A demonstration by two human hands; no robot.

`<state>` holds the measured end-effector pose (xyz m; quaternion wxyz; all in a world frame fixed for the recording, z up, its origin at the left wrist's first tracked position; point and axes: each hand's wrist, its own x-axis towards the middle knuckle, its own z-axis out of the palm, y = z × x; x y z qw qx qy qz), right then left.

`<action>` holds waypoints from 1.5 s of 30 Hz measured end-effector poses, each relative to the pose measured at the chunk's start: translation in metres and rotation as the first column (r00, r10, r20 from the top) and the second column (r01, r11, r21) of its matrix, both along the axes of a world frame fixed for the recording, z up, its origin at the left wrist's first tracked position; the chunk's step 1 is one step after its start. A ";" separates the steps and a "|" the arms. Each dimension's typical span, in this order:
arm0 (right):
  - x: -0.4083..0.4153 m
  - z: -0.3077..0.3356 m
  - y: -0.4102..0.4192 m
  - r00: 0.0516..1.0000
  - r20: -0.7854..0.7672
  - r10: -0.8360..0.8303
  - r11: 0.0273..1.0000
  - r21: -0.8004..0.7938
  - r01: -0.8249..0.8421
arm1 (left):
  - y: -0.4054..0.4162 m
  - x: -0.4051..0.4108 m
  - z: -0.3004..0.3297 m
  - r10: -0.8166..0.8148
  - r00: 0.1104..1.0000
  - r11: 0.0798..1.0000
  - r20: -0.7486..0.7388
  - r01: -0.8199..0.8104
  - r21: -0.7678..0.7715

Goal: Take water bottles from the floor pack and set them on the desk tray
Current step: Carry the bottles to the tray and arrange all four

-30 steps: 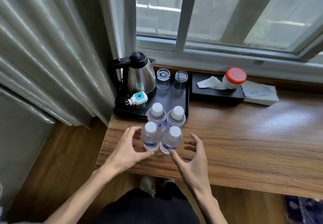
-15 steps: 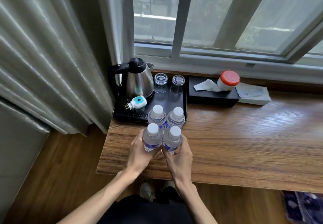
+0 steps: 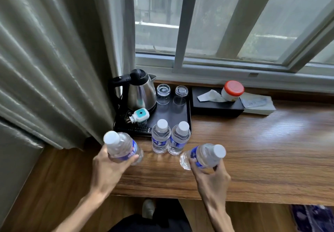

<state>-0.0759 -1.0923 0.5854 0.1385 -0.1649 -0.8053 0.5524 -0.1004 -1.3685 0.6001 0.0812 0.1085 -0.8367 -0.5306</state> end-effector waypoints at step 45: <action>-0.265 -0.028 -0.005 0.964 0.065 0.259 0.935 0.232 -0.267 | 0.123 -0.244 -0.033 -0.052 0.998 0.995 0.046 0.056 -0.079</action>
